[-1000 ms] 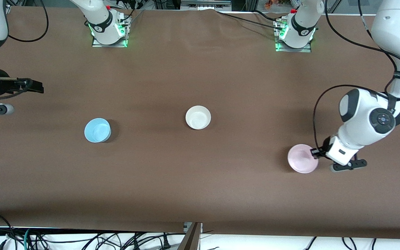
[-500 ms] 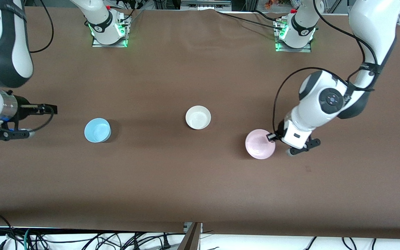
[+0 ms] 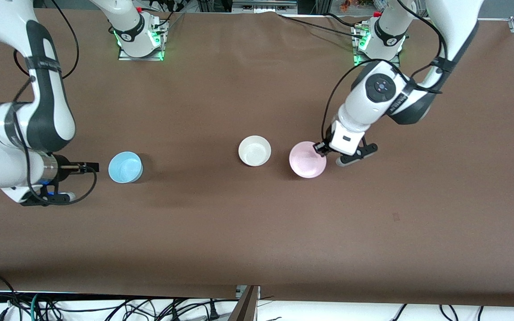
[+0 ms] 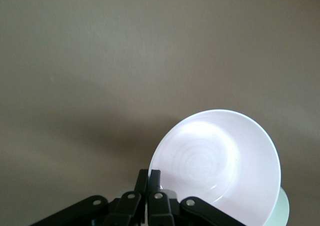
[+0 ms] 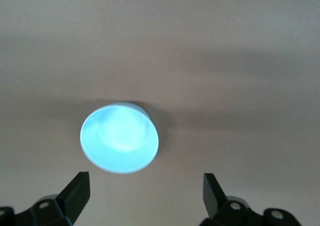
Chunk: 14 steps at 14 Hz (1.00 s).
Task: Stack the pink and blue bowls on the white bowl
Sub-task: 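Carry the pink bowl with the left gripper toward the white bowl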
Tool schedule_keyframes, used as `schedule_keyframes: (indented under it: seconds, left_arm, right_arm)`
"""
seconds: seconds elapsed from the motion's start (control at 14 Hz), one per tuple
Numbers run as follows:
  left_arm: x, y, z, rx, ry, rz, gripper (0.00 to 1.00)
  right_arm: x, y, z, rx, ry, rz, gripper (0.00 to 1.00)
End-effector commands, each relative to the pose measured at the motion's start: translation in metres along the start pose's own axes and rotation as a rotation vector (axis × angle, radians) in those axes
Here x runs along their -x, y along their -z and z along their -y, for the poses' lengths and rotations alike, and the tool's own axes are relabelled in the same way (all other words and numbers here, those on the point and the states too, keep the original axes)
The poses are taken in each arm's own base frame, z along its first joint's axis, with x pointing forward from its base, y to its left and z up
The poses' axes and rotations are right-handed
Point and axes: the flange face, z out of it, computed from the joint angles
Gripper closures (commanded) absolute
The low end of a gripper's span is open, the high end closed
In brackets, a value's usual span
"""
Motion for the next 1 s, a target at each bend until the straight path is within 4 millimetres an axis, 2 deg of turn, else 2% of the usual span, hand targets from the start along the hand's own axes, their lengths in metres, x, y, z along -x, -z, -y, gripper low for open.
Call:
schedule_keyframes:
  seconds: [0.0,0.21,0.36,0.71,0.93]
  left_arm:
    - [0.041,0.008,-0.006,0.001,0.042,-0.031,1.0]
    - [0.083,0.009,-0.034,0.042,0.078,-0.023,1.0]
    - [0.1,0.007,-0.045,0.066,0.093,-0.035,1.0]
    - [0.137,-0.02,-0.069,0.069,0.121,-0.07,1.0]
    - [0.139,-0.044,-0.09,0.089,0.185,-0.105,1.0]
  right_arm:
    - [-0.003,-0.037,-0.007,-0.031,0.021,-0.017,0.0]
    - [-0.002,-0.068,-0.037,-0.133,0.059,-0.03,0.0]
    - [-0.004,-0.088,-0.047,-0.179,0.077,-0.015,0.0]
    - [-0.002,-0.119,-0.05,-0.189,0.113,-0.033,0.0]
    - [-0.002,-0.123,-0.046,-0.193,0.119,-0.029,0.0]
